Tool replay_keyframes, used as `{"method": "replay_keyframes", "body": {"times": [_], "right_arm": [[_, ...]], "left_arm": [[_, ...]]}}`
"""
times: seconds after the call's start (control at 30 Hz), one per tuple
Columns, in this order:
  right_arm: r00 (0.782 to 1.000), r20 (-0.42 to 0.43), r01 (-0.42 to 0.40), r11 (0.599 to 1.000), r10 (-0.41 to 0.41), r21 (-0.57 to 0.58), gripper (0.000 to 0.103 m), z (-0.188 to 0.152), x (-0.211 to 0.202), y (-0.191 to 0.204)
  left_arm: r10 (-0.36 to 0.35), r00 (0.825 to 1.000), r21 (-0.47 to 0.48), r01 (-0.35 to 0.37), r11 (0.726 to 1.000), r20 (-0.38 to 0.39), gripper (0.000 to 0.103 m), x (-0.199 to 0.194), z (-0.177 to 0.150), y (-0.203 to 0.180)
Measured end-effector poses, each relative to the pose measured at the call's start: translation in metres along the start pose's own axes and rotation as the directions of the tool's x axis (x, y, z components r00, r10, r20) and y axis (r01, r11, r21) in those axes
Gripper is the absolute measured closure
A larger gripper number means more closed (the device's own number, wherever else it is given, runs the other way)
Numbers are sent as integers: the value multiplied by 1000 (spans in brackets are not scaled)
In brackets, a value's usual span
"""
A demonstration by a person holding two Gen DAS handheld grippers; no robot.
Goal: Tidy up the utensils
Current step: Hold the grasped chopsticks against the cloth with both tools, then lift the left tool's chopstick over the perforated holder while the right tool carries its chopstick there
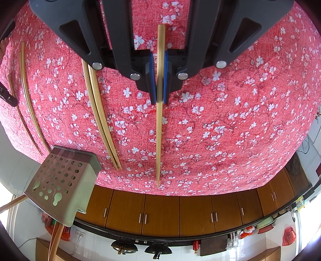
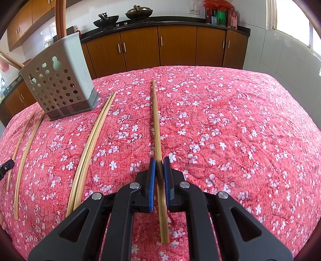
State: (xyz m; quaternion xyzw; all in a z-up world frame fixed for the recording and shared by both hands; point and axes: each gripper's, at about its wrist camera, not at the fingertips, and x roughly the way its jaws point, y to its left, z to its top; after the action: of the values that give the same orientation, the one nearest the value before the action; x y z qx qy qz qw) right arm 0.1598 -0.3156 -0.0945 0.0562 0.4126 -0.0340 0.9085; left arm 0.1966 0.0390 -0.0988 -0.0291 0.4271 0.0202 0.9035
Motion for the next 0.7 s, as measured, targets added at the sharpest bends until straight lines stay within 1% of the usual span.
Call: {"method": "replay_keyframes", "body": {"times": [0.13, 0.2, 0.23, 0.33, 0.4, 0.43, 0.5, 0.53, 0.6, 0.7], "right_arm": [[1000, -1, -8, 1000, 8, 6, 95, -9, -8, 1], [1000, -1, -21, 1000, 21, 18, 95, -10, -9, -1], [1000, 0, -26, 999, 26, 22, 95, -10, -10, -1], [1000, 16, -8, 1000, 8, 8, 95, -8, -15, 0], [998, 65, -23, 1000, 22, 11, 95, -1, -30, 0], [994, 106, -27, 1000, 26, 8, 95, 6, -42, 1], [985, 168, -35, 999, 34, 1, 95, 17, -61, 3], [976, 214, -40, 999, 40, -6, 95, 26, -75, 5], [961, 272, -47, 999, 49, -14, 95, 38, -94, 7], [935, 348, -67, 998, 69, -18, 95, 56, -117, 10]], "left_arm": [[20, 1000, 69, -20, 997, 0, 92, -5, -6, -6], [15, 1000, 80, -15, 997, 0, 92, -7, -9, -4], [13, 1000, 82, -13, 997, 0, 94, -8, -10, -4], [28, 1000, 103, -28, 994, 2, 95, -14, -11, -3], [21, 999, 106, -24, 994, 29, 95, -26, -8, -3], [19, 999, 111, -24, 994, 51, 95, -35, -5, -2], [6, 994, 111, -18, 994, 111, 95, -58, 5, 0], [-3, 990, 107, -13, 994, 144, 95, -70, 11, 1], [-23, 980, 92, 5, 996, 196, 95, -90, 23, 4], [-59, 960, 58, 44, 997, 274, 95, -120, 43, 9]]}}
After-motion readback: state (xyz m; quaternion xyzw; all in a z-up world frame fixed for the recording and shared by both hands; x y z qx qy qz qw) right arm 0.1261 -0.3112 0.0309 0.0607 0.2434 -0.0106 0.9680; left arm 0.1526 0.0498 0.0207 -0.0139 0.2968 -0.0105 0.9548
